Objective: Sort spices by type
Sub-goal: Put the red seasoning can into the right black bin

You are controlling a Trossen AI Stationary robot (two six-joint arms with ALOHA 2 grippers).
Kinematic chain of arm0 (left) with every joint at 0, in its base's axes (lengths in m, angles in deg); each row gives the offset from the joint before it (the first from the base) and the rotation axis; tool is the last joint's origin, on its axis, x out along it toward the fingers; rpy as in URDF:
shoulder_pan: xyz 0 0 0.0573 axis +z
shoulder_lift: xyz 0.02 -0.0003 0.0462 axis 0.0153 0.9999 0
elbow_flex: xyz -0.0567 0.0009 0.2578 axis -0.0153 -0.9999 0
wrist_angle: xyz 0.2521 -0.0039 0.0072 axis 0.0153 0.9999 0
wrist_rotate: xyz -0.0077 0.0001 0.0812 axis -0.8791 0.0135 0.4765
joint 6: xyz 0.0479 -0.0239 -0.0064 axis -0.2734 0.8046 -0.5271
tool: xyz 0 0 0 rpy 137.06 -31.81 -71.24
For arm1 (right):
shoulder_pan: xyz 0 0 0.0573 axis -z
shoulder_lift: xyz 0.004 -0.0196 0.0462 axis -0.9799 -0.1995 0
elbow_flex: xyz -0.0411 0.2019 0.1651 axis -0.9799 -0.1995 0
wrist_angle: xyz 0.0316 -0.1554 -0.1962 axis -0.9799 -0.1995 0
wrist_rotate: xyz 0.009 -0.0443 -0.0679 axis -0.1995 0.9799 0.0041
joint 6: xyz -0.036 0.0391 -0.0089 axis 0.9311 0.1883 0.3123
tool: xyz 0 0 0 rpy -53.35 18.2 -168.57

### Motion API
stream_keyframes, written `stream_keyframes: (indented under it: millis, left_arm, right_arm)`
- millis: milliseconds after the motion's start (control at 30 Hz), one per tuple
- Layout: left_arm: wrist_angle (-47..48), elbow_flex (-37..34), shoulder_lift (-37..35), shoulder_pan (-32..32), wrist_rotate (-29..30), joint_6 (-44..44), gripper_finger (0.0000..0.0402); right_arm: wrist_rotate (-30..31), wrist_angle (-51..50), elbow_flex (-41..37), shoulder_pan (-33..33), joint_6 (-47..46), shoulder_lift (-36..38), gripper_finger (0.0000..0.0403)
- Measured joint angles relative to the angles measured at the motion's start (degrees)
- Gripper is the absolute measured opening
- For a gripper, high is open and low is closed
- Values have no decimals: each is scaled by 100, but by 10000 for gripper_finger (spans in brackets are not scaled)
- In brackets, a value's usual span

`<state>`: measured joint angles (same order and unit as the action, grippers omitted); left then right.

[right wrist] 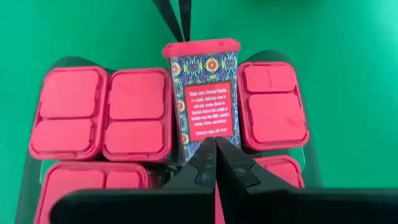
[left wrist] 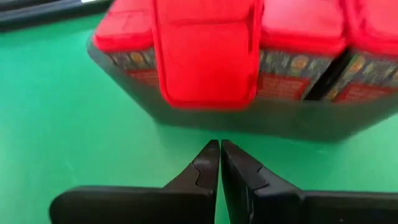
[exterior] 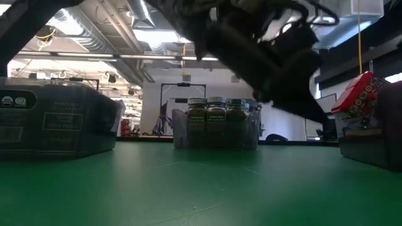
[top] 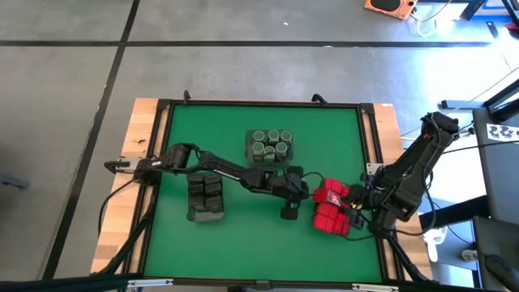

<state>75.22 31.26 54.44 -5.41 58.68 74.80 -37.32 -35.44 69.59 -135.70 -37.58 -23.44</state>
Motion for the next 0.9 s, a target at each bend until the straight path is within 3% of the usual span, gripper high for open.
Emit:
stream_keyframes:
  millis: [300, 900]
  left_arm:
    - [-910, -158, 113, 127, -229, -18, 13]
    - [-1625, -154, 76, 70, -440, 161, 13]
  right_arm:
    - [-74, 59, -13, -2, 0, -161, 5]
    - [-359, 153, -11, -11, -13, -809, 5]
